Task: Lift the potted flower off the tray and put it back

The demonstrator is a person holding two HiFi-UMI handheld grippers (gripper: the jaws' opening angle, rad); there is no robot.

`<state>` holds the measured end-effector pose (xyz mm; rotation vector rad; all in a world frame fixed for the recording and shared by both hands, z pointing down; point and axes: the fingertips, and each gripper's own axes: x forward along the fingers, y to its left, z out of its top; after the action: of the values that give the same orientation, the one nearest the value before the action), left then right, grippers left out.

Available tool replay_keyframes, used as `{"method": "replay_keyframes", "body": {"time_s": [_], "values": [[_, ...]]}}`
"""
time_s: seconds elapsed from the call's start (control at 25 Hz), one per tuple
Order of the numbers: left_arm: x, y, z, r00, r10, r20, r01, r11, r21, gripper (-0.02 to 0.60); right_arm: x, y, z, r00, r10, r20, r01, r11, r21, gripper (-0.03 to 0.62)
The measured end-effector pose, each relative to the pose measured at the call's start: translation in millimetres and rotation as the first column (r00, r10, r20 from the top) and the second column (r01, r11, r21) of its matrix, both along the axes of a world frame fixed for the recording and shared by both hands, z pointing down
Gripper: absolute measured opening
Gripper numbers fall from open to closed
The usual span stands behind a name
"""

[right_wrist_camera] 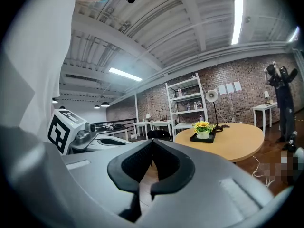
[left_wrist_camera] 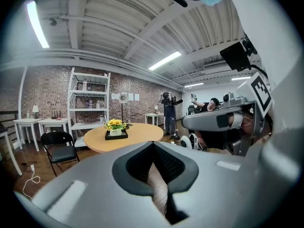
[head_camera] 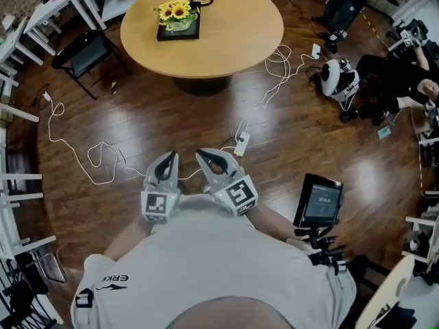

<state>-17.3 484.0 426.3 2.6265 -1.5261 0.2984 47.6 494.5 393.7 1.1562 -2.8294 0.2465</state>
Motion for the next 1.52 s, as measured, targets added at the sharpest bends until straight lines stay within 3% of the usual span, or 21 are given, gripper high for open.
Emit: {"method": "replay_keyframes", "body": {"time_s": [0.24, 0.56, 0.88, 1.2, 1.52], "values": [[-3, -52, 5, 0.999, 0.019, -0.026, -0.019, 1.0, -0.018, 0.002, -3, -55, 9, 0.999, 0.038, -0.014, -0.038, 0.999, -0.016, 0.014], [-23, -165, 11, 0.994, 0.095, -0.058, -0.098, 0.994, -0.048, 0.002, -22, -159, 24, 0.989, 0.126, -0.073, -0.131, 0.989, -0.064, 0.014], [-58, -279, 7, 0.984, 0.177, -0.025, -0.177, 0.984, -0.005, 0.002, -44, -268, 17, 0.97, 0.227, -0.089, -0.233, 0.971, -0.058, 0.014], [-79, -340, 8, 0.984, 0.174, -0.042, -0.174, 0.985, -0.01, 0.002, -54, -329, 21, 0.959, 0.253, -0.127, -0.262, 0.964, -0.056, 0.014], [-70, -391, 13, 0.99, 0.136, -0.022, -0.136, 0.99, -0.02, 0.002, -35, -384, 28, 0.965, 0.234, -0.116, -0.242, 0.968, -0.059, 0.014]]}}
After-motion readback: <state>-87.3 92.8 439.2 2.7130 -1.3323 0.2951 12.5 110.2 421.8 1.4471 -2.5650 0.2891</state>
